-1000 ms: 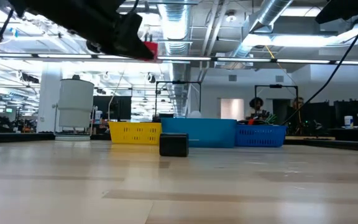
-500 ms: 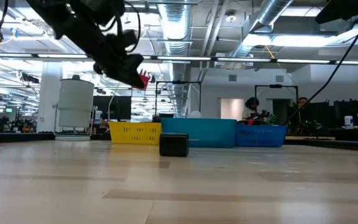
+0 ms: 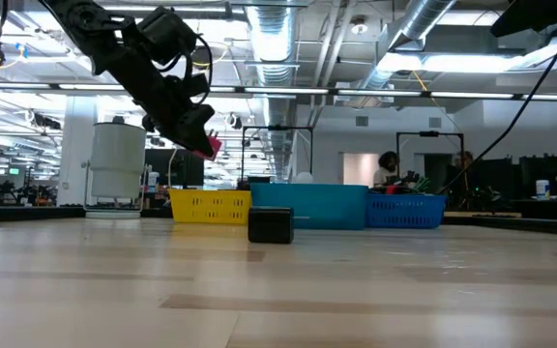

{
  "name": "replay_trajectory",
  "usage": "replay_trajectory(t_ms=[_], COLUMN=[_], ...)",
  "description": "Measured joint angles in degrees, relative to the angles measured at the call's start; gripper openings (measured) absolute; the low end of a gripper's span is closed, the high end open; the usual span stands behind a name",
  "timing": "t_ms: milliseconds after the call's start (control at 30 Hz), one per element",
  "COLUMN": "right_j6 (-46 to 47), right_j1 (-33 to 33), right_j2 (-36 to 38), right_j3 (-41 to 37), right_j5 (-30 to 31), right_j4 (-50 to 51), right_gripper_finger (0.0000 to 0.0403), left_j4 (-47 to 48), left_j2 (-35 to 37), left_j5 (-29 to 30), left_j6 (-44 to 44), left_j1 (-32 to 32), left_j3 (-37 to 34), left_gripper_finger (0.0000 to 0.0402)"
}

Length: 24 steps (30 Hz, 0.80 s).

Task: Pick and place items into bin
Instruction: Put the pink charger adapter into the yellow bin, then put the black charger adapter into the yellow bin

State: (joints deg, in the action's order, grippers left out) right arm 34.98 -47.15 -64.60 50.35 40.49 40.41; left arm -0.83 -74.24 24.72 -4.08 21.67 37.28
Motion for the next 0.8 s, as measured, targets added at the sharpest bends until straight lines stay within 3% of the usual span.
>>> replay_trajectory(t_ms=[533,633,800], right_j6=[0.02,0.04,0.59], right_j1=[0.02,0.02,0.02], right_j2=[0.0,0.0,0.0], right_j3=[0.0,0.0,0.0], right_j5=[0.04,0.05,0.04], right_j4=[0.0,0.0,0.0], right_gripper_finger=[0.0209,0.0209,0.0209], left_j4=[-0.36,-0.01,1.09], left_j2=[0.0,0.0,0.0], left_j5=[-0.55,-4.27,-15.27], left_j6=[3.67,3.68,6.0], left_j1=[0.08,-0.45,-3.74], left_j3=[0.0,0.0,0.02], left_gripper_finger=[0.0195,0.0198,0.0198])
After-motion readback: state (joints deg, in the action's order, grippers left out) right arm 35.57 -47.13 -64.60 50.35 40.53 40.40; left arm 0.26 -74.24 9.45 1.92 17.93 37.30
